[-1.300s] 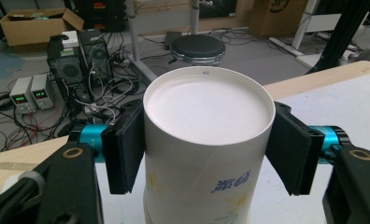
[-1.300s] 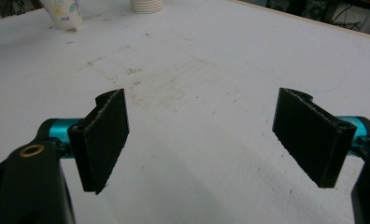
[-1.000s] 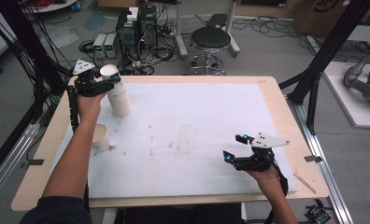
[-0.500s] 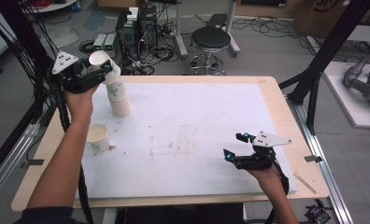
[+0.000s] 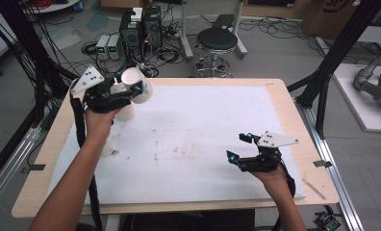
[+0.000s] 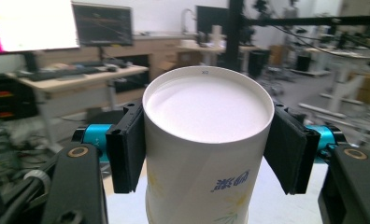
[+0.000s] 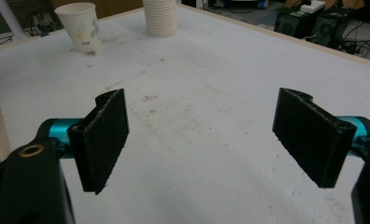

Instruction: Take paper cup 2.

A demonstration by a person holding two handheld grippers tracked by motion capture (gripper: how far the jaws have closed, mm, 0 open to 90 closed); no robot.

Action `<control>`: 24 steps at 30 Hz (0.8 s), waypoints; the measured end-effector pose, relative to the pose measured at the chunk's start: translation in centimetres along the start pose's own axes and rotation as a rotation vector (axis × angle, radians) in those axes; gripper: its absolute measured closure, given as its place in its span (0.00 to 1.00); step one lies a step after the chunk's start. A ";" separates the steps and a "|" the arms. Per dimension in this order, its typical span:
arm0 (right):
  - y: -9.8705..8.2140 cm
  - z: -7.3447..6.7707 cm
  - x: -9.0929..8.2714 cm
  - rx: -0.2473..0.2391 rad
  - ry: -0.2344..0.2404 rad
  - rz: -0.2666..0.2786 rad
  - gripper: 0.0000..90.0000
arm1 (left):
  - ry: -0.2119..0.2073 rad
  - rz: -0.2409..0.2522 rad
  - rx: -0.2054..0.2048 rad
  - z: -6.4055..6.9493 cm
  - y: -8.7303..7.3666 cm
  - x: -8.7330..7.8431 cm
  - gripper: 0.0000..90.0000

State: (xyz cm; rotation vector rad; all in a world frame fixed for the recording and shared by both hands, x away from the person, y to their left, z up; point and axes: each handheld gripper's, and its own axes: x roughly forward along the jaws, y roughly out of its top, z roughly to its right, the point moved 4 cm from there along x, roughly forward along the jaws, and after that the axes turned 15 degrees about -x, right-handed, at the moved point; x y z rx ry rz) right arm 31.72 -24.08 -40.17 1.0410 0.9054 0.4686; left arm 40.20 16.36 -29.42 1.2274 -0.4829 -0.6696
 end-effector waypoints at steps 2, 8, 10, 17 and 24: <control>0.1 -0.1 0.0 -0.005 0.013 0.006 0.21 | -0.038 -0.030 0.001 0.9 -0.6 0.5 0.40; 0.2 -0.2 0.3 -0.019 0.055 0.014 0.21 | -0.127 -0.123 0.007 3.4 -2.7 2.3 0.40; 0.3 -0.2 0.5 -0.017 0.063 0.016 0.21 | -0.159 -0.152 0.007 4.2 -3.5 2.9 0.40; 0.8 -0.9 1.3 -0.014 0.096 0.044 0.21 | -0.272 -0.248 0.012 6.6 -6.5 4.4 0.40; 1.1 -1.3 1.6 -0.019 0.114 0.062 0.21 | -0.354 -0.301 0.003 8.4 -8.6 5.0 0.40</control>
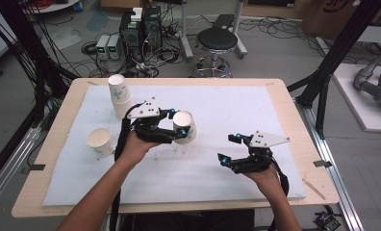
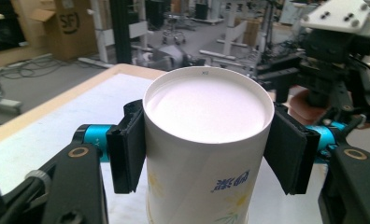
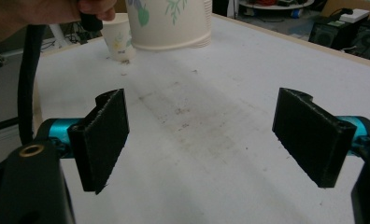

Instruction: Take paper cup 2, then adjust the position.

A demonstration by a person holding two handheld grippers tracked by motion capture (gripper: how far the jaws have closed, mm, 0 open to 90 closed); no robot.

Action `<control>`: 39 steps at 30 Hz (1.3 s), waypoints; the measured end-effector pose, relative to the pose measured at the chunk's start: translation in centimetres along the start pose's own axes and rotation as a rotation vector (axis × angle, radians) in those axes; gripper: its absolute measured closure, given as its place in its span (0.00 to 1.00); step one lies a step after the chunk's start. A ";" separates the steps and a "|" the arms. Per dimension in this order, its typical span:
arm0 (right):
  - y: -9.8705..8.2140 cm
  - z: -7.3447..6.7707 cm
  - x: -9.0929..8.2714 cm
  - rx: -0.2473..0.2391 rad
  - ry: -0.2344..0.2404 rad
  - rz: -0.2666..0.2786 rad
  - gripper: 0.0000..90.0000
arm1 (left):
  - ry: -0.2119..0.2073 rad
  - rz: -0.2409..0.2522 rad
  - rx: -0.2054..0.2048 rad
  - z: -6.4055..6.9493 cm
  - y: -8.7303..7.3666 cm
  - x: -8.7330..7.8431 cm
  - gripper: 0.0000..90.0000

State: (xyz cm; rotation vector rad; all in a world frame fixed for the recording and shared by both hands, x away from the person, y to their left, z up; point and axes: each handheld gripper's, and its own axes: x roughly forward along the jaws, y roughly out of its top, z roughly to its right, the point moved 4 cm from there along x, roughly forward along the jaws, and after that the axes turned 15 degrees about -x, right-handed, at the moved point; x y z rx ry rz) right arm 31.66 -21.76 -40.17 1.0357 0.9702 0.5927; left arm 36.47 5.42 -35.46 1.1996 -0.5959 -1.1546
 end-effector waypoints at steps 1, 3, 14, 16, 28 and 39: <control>0.0 -0.1 0.1 0.003 0.005 0.004 0.21 | -0.009 -0.012 -0.002 0.1 -0.2 0.2 0.40; 0.0 -0.1 0.1 0.004 0.010 0.001 0.21 | -0.026 -0.024 0.003 0.4 -0.5 0.5 0.40; -0.2 -0.3 0.6 -0.004 0.032 -0.008 0.21 | -0.050 -0.058 -0.014 0.8 -1.7 1.5 0.40; -0.2 -0.4 0.7 -0.005 0.038 -0.010 0.21 | -0.054 -0.059 -0.015 0.8 -1.8 1.5 0.40; 0.0 -0.6 0.8 -0.008 0.046 -0.002 0.21 | -0.054 -0.051 -0.026 0.7 -2.0 1.1 0.40; 0.1 -0.8 1.1 -0.009 0.060 -0.004 0.21 | -0.064 -0.058 -0.030 0.6 -2.1 1.1 0.40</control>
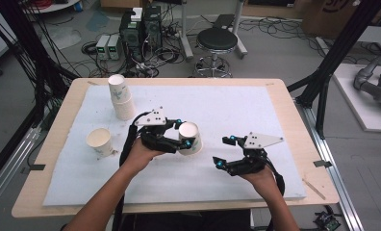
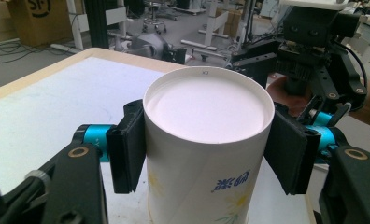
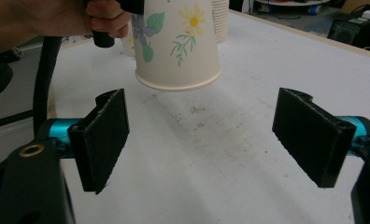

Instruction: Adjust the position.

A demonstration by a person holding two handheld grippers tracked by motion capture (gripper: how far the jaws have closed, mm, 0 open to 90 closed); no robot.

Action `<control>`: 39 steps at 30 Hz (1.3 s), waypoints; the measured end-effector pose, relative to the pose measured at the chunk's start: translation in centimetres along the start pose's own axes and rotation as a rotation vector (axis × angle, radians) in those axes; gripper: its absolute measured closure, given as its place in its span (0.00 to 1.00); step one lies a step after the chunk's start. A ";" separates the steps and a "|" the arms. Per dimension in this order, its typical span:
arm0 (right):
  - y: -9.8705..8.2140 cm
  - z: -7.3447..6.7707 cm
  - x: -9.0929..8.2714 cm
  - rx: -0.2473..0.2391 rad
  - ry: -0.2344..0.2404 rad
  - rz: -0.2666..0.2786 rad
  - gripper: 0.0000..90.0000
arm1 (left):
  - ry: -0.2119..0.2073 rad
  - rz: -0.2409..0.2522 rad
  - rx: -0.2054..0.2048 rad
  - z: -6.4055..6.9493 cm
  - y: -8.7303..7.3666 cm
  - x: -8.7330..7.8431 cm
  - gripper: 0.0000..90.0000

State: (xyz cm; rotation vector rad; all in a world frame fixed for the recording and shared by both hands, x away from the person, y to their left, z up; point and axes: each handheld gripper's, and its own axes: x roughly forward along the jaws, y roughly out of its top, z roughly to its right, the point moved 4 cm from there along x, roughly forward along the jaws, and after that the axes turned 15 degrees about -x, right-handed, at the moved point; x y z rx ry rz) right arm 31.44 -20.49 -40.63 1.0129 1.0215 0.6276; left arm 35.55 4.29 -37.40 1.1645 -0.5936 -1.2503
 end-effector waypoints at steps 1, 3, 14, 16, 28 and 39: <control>0.0 0.0 0.0 0.000 0.000 0.000 0.21 | -0.003 -0.001 -0.002 0.0 0.0 0.0 0.40; 0.0 0.0 0.0 -0.002 0.001 0.004 0.21 | -0.009 -0.006 0.000 0.1 0.0 0.0 0.40; 0.5 -1.1 0.8 -0.020 0.062 0.021 0.21 | -0.090 -0.044 0.029 1.5 -0.6 0.7 0.40; 0.5 -1.3 0.9 -0.021 0.074 0.030 0.21 | -0.103 -0.054 0.033 1.7 -0.8 0.9 0.40; 0.4 -1.9 1.9 -0.040 0.095 0.027 0.21 | -0.187 -0.073 0.063 2.8 -1.0 2.1 0.40; 0.5 -2.4 2.6 -0.057 0.111 0.032 0.22 | -0.241 -0.089 0.073 3.5 -0.9 3.3 0.40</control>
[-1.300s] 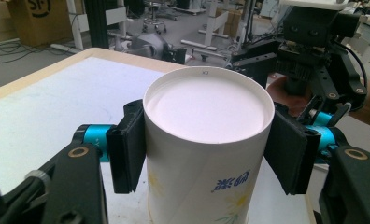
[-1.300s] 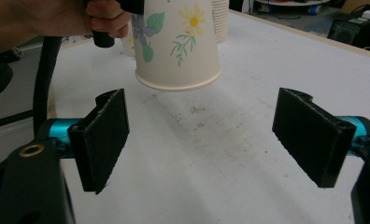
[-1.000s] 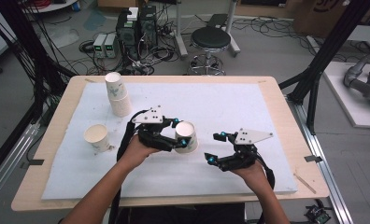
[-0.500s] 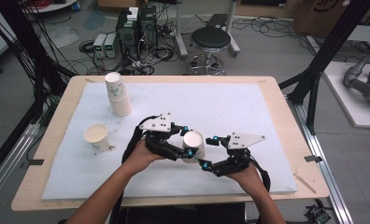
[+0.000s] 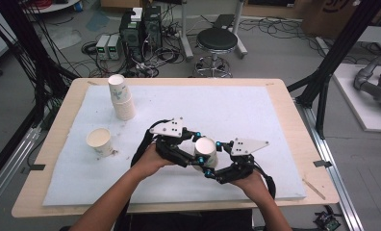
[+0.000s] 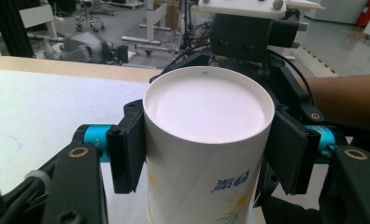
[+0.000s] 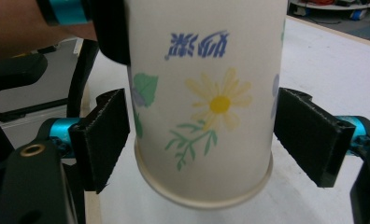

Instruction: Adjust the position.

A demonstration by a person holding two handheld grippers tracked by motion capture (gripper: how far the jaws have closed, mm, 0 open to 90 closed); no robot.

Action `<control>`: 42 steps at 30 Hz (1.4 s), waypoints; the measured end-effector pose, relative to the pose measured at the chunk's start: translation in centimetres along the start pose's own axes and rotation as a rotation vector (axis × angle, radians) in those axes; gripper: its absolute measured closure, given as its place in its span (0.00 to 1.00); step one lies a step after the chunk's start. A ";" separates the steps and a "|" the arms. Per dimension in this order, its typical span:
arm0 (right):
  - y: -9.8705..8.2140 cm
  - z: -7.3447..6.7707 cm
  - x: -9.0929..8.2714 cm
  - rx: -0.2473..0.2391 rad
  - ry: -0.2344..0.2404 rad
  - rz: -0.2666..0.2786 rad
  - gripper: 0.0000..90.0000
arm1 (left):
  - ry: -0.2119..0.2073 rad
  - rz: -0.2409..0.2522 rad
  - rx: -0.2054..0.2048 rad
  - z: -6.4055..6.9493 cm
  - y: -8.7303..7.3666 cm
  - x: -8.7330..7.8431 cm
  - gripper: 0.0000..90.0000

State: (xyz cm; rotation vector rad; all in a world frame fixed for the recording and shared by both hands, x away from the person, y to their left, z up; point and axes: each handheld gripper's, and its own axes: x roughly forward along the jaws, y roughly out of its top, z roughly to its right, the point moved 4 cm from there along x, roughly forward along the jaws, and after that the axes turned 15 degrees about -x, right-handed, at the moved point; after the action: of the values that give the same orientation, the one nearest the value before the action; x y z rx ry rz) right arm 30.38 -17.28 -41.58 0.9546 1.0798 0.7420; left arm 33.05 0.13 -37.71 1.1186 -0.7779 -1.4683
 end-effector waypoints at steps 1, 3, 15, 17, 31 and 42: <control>0.0 0.0 0.0 0.002 0.003 -0.002 0.22 | -0.006 0.002 0.000 0.1 0.0 0.0 0.40; -0.1 -0.1 0.2 0.000 0.015 0.006 0.26 | -0.022 0.014 -0.006 0.2 0.1 0.1 0.40; 0.0 0.0 0.0 -0.003 0.064 0.004 0.36 | 0.028 0.029 -0.052 0.2 0.3 -0.1 0.18; 0.1 0.0 0.0 -0.022 0.063 -0.013 0.37 | 0.037 0.028 -0.061 0.0 0.3 -0.4 0.18; 0.6 0.2 -0.3 -0.070 0.115 -0.121 0.39 | 0.052 -0.069 -0.016 0.6 0.4 -0.6 0.18; 1.7 0.6 -0.2 -0.114 0.167 -0.207 0.39 | 0.065 -0.118 -0.001 0.8 0.6 -0.9 0.18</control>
State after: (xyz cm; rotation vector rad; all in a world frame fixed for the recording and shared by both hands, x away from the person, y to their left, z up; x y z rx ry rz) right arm 30.84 -16.90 -39.84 0.6809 1.2476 0.7130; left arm 32.47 0.82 -36.69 1.2233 -0.6752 -1.5221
